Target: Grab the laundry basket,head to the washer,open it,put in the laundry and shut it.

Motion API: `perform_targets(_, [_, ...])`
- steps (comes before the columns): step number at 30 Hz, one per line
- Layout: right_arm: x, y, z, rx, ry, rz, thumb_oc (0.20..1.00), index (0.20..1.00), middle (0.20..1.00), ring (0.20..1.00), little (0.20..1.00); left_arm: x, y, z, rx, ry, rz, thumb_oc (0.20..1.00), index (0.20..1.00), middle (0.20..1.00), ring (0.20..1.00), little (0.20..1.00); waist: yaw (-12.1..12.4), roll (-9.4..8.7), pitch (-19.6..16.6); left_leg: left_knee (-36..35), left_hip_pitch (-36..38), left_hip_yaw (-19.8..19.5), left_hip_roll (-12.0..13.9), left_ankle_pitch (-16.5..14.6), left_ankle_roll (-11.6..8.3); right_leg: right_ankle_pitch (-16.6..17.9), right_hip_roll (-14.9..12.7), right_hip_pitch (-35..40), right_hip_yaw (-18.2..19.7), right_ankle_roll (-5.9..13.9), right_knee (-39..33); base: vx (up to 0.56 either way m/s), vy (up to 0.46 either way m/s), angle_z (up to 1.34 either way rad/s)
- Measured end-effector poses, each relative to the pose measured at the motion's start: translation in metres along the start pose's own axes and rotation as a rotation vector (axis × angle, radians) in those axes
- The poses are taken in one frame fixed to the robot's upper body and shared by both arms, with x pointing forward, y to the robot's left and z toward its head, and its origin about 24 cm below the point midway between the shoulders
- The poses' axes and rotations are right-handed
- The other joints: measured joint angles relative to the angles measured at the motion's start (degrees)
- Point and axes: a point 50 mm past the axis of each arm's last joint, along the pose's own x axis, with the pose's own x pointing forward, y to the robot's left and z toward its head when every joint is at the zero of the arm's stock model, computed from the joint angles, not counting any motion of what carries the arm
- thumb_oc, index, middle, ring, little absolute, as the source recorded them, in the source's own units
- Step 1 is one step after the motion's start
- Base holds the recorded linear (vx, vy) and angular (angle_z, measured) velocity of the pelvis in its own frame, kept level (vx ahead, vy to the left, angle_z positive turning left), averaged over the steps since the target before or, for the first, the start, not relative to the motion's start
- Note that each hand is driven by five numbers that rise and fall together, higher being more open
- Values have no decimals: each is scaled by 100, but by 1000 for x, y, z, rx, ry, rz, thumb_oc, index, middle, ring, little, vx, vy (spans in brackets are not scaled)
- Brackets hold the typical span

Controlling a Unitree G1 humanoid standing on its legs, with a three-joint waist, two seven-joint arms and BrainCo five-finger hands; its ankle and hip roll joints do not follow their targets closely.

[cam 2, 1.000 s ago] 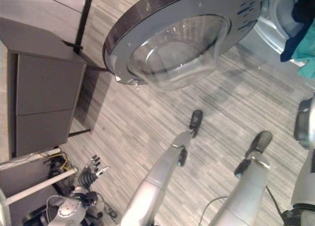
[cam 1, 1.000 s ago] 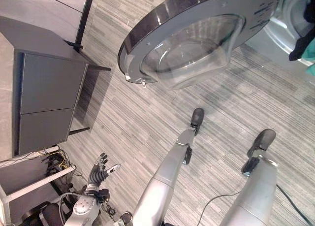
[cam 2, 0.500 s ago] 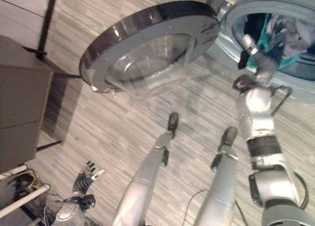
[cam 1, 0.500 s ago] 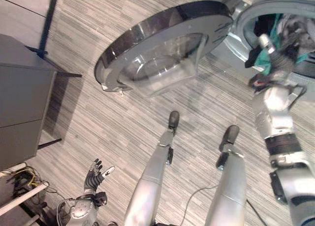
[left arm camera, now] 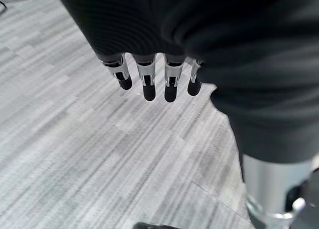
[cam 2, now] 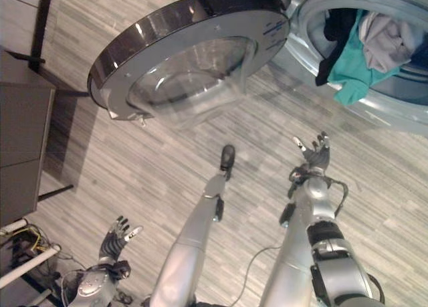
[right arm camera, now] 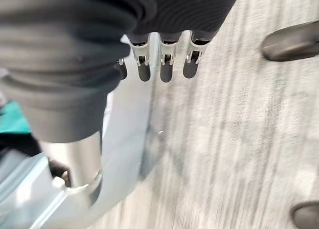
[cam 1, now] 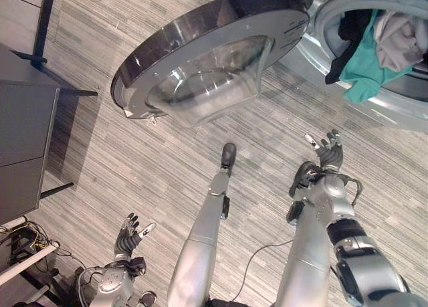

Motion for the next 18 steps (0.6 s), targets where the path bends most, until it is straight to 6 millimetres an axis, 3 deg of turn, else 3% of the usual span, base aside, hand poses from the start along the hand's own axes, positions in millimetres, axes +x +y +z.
perform_targets(3, [20,-3,18,110,62,-153,1000,1000,1000,1000,1000,1,-2,2,-1,-7,-8,1000,1000,1000,1000,1000,54,108,50,-20,26,-17,-22,46,-12,-29,-41,-16,-7,4,122,10,9,7])
perform_targets(4, [27,-6,38,155,24,-172,1000,1000,1000,1000,1000,1,-2,2,-1,-9,-8,1000,1000,1000,1000,1000,130,153,64,-48,46,-15,-37,53,-19,-55,-60,-34,4,3,125,23,25,8])
perform_targets(5, [38,-12,69,269,3,-245,1000,1000,1000,1000,1000,2,-3,4,-3,-13,-11,1000,1000,1000,1000,1000,286,267,51,-137,86,-18,-47,93,-25,-89,-88,-52,6,30,169,19,22,7])
perform_targets(10, [47,-20,132,416,-116,-284,1000,1000,1000,1000,1000,1,-7,3,4,-9,-26,1000,1000,1000,1000,1000,521,345,-2,-213,95,-88,-149,140,-25,-239,-239,-142,-28,-20,436,20,21,15])
perform_targets(16, [48,-28,152,482,-151,-303,1000,1000,1000,1000,1000,0,-17,6,5,-26,-70,1000,1000,1000,1000,1000,632,477,-96,-209,8,-159,-261,139,-25,-368,-357,-244,-58,-5,607,17,14,12])
perform_targets(18, [48,-33,164,519,-170,-318,1000,1000,1000,1000,1000,-1,-21,4,13,-17,-89,1000,1000,1000,1000,1000,713,597,-183,-189,-91,-167,-292,141,-24,-385,-383,-351,-48,3,661,25,17,5])
